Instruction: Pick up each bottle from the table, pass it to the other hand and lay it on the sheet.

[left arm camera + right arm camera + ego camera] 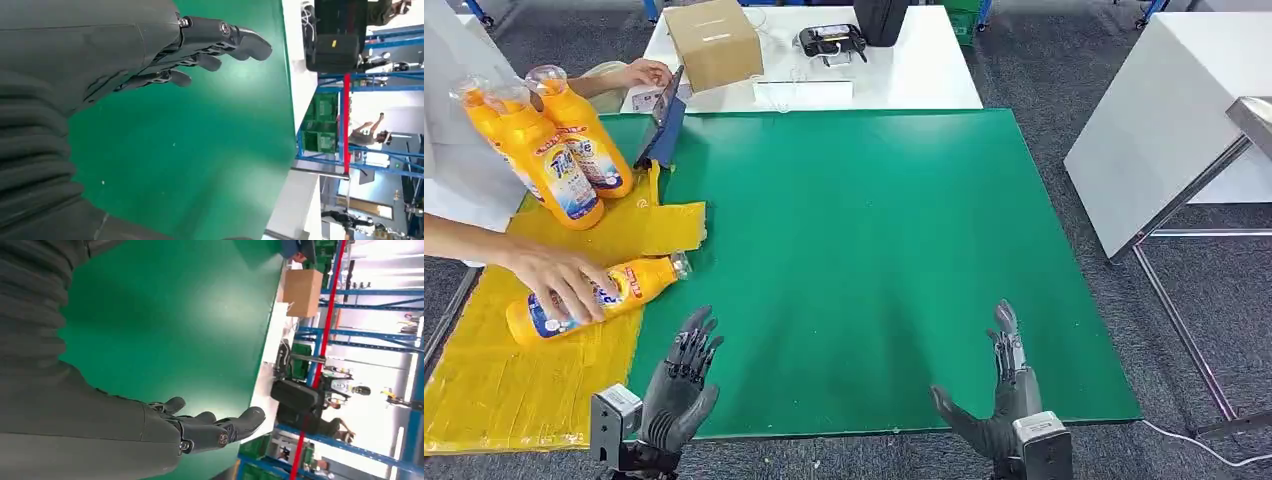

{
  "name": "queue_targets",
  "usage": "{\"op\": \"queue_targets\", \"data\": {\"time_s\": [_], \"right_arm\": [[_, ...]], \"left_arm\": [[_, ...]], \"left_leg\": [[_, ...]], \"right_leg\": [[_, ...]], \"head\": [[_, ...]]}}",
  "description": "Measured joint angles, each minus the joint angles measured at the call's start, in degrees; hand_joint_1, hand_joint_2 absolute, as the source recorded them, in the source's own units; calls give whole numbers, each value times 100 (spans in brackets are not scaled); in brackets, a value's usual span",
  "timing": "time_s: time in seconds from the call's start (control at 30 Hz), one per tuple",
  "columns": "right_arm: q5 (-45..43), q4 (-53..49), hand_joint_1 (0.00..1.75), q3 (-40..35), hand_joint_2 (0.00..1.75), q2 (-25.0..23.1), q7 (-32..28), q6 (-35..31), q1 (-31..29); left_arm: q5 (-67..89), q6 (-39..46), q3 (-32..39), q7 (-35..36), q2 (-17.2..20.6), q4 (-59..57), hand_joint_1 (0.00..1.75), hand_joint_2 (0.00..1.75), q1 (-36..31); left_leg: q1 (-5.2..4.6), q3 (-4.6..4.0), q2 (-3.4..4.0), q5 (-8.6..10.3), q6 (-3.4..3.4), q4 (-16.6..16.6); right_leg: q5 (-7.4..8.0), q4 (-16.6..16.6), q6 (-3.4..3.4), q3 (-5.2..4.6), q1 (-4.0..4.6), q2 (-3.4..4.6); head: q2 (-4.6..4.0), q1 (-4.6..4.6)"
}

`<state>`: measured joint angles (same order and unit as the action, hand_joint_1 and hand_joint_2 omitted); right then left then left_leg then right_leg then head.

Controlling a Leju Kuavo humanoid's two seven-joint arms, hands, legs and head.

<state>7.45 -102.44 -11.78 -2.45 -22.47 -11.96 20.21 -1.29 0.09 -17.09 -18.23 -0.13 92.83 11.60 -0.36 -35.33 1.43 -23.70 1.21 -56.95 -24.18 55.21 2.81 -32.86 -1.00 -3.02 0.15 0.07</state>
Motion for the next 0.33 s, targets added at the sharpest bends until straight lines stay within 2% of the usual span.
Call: {"op": "queue_targets", "data": {"time_s": [0.33], "right_arm": [[44, 129, 0, 41, 175, -87, -7, 59, 5]], "left_arm": [[11, 166, -118, -55, -35, -94, 0, 175, -95]], "left_leg": [[1, 2, 0, 1, 0, 0]], "right_leg": [[1, 0, 0, 3, 0, 0]], "head": [[0, 0]]}}
